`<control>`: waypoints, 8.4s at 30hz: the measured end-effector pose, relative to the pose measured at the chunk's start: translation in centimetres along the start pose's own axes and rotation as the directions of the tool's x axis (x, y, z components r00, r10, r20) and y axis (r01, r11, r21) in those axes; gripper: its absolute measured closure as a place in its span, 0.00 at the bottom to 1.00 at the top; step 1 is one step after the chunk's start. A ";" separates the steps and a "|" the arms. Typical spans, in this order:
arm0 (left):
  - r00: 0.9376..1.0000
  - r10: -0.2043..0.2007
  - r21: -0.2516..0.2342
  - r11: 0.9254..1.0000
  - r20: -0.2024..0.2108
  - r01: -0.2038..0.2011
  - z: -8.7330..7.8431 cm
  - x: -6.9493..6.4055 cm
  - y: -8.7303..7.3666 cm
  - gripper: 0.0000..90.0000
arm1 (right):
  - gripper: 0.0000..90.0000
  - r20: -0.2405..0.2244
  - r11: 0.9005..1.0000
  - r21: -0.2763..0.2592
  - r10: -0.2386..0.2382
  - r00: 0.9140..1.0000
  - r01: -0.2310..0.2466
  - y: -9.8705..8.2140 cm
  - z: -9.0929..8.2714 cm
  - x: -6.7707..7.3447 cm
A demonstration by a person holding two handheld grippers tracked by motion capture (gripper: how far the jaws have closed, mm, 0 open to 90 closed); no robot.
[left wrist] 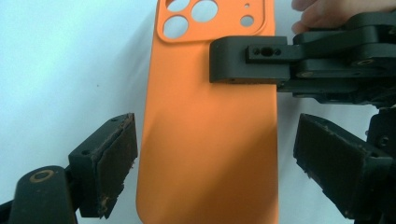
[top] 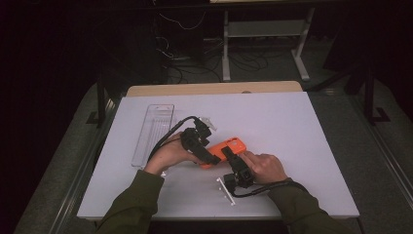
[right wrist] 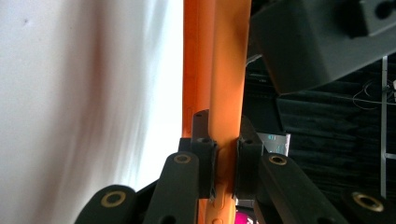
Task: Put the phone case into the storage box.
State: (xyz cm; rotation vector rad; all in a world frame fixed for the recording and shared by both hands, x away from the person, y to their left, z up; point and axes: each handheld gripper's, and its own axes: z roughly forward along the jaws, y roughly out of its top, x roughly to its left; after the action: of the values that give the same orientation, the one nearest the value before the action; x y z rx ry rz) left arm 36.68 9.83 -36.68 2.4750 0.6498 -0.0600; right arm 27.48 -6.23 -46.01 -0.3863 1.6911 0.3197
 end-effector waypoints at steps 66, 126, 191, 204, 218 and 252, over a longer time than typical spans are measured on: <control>0.995 0.034 -0.050 0.998 -0.094 -0.039 -1.8 1.2 -2.2 0.00 | 0.89 -0.106 0.943 0.173 0.305 0.947 -0.284 -6.1 -0.6 -3.1; 0.992 0.054 -0.062 0.996 -0.113 -0.061 -1.4 1.2 -2.4 0.00 | 0.89 -0.144 0.704 0.267 0.705 0.695 -0.658 -8.1 0.2 -4.3; 0.990 0.012 -0.127 0.991 -0.137 -0.030 -1.6 1.4 -2.4 0.00 | 0.89 -0.127 0.049 0.344 0.992 0.005 -0.938 -10.9 1.1 -5.1; 0.987 -0.057 -0.261 0.965 -0.152 0.016 -1.7 1.4 -2.3 0.00 | 0.89 -0.093 0.033 0.319 0.996 0.003 -0.947 -10.9 1.1 -5.0; 0.987 -0.116 -0.427 0.902 -0.109 0.059 -1.8 2.1 -2.7 0.00 | 0.89 -0.088 0.039 0.313 0.996 0.011 -0.949 -10.7 1.1 -4.9; 0.986 -0.127 -0.498 0.865 -0.105 0.058 -2.2 2.3 -2.6 0.00 | 0.89 -0.100 0.021 0.269 0.995 -0.006 -0.963 -7.2 2.6 -4.9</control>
State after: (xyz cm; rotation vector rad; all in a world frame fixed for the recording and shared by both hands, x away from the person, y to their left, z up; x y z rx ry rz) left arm 37.25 13.92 -36.59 1.9602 0.7367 0.2159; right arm 33.56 -11.26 -41.48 1.1294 1.9746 1.2825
